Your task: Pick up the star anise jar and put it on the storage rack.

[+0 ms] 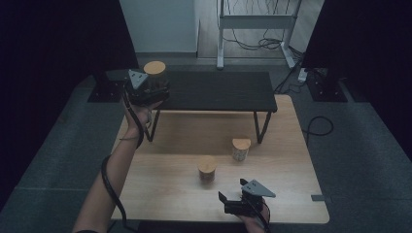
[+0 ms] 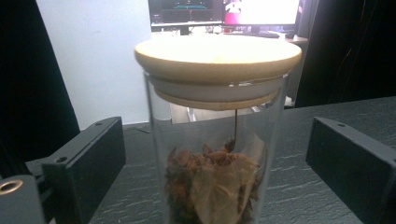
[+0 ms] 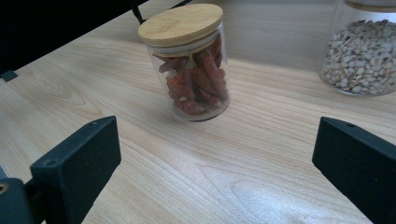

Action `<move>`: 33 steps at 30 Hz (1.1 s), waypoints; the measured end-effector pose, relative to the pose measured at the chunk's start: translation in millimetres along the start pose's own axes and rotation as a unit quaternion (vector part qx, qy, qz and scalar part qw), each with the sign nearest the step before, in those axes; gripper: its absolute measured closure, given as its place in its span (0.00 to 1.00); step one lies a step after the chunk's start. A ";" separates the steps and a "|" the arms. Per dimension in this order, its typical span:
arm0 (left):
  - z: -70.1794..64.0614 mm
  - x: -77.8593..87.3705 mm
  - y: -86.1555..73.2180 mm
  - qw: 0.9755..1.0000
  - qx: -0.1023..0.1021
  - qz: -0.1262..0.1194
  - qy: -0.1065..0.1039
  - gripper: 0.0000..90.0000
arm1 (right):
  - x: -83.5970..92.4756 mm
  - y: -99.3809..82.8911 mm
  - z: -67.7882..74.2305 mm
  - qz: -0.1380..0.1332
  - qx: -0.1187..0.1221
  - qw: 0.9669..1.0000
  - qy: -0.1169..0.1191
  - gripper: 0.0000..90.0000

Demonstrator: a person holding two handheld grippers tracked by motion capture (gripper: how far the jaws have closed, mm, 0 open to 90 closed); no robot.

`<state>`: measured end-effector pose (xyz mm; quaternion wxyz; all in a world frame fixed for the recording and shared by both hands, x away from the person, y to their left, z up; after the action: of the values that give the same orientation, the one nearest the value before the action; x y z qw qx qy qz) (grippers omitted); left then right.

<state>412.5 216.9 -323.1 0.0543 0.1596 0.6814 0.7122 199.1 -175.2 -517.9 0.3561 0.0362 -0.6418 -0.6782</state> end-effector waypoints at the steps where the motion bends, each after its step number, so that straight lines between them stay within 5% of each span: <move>1: 0.5 0.9 -0.1 1.000 0.001 0.000 0.000 0.05 | 0.3 0.1 0.1 0.000 0.000 1.000 -0.001 0.01; 15: 3.0 16.7 -3.1 1.000 0.007 0.000 0.002 0.05 | 2.1 -0.4 -0.3 -0.002 -0.001 1.000 -0.003 0.01; 33: -0.2 56.2 -30.9 1.000 0.021 -0.010 -0.018 0.06 | 3.1 0.4 6.5 -0.003 0.010 1.000 -0.002 0.01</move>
<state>355.1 235.3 -345.0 0.0702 0.1664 0.6966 0.6944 193.6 -171.3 -515.1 0.3524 0.0408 -0.6493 -0.6727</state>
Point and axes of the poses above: each handheld gripper's, and its own axes: x roughly backward along the jaws, y roughly out of its top, z roughly to its left, the point moved 8 cm from there along -x, roughly forward along the jaws, and after that the axes turned 3 degrees about -y, right-handed, at the moved point
